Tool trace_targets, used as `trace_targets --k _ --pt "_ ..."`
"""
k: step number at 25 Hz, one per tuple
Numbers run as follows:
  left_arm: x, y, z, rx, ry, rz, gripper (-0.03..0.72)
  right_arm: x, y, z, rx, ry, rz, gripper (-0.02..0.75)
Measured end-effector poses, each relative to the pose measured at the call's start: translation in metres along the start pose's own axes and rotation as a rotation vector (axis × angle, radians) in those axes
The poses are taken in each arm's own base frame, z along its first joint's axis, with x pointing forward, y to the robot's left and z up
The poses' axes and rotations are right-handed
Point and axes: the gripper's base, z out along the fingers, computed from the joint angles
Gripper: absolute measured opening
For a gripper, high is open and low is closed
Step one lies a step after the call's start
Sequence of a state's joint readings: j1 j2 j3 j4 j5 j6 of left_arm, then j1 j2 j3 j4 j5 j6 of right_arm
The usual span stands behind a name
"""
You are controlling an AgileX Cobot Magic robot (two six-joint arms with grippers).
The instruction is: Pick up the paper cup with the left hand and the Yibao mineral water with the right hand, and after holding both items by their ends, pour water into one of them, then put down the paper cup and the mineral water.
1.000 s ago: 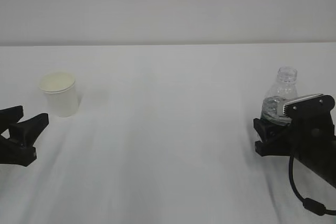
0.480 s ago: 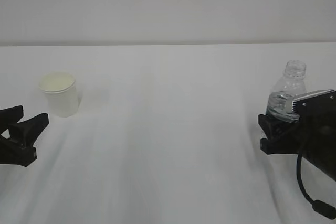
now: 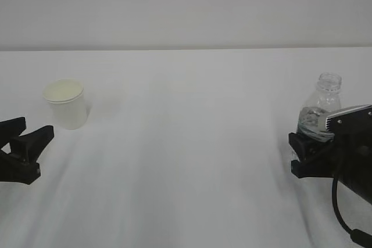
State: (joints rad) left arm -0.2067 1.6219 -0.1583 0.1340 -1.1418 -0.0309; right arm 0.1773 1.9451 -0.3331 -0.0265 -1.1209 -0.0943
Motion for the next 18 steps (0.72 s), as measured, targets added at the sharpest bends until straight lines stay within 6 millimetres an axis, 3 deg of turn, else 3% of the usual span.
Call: trace_targets --k 7,14,18 --pt "0.0 0.0 0.0 0.0 0.0 0.0 0.412 -0.001 0.0 0.0 -0.006 -0.003 -0.003 0.417" --pt "0.0 0.0 0.0 0.001 0.0 0.001 0.412 -0.022 -0.001 -0.008 -0.008 -0.087 -0.001 0.417" --pt "0.0 0.0 0.0 -0.003 0.0 0.003 0.412 -0.024 -0.001 -0.01 -0.007 -0.097 0.003 0.417"
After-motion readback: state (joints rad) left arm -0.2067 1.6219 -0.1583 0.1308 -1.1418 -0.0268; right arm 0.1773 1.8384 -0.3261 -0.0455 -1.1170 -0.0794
